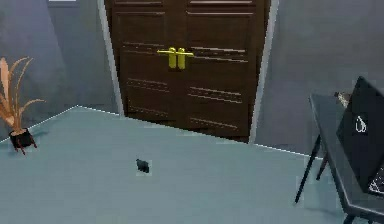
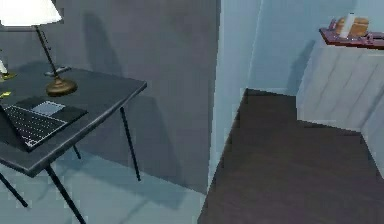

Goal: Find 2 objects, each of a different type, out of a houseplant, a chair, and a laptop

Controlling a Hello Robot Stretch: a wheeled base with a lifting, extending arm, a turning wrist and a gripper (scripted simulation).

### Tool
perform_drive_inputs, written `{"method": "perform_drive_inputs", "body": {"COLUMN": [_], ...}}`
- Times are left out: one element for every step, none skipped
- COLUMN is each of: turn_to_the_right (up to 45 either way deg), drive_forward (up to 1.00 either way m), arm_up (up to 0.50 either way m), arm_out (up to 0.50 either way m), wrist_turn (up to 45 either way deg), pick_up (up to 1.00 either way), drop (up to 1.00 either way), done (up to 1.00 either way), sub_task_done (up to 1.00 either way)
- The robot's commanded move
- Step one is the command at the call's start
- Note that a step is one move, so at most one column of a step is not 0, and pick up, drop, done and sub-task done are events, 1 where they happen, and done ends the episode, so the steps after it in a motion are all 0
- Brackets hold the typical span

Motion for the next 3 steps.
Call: {"method": "perform_drive_inputs", "body": {"turn_to_the_right": [0.0, 36.0, 0.0], "drive_forward": [1.00, 0.00, 0.05], "arm_up": [0.00, 0.00, 0.00], "arm_out": [0.00, 0.00, 0.00], "wrist_turn": [0.0, 0.0, 0.0], "pick_up": [0.00, 0.00, 0.00], "drop": [0.00, 0.00, 0.00], "done": [0.00, 0.00, 0.00], "sub_task_done": [0.00, 0.00, 0.00]}}
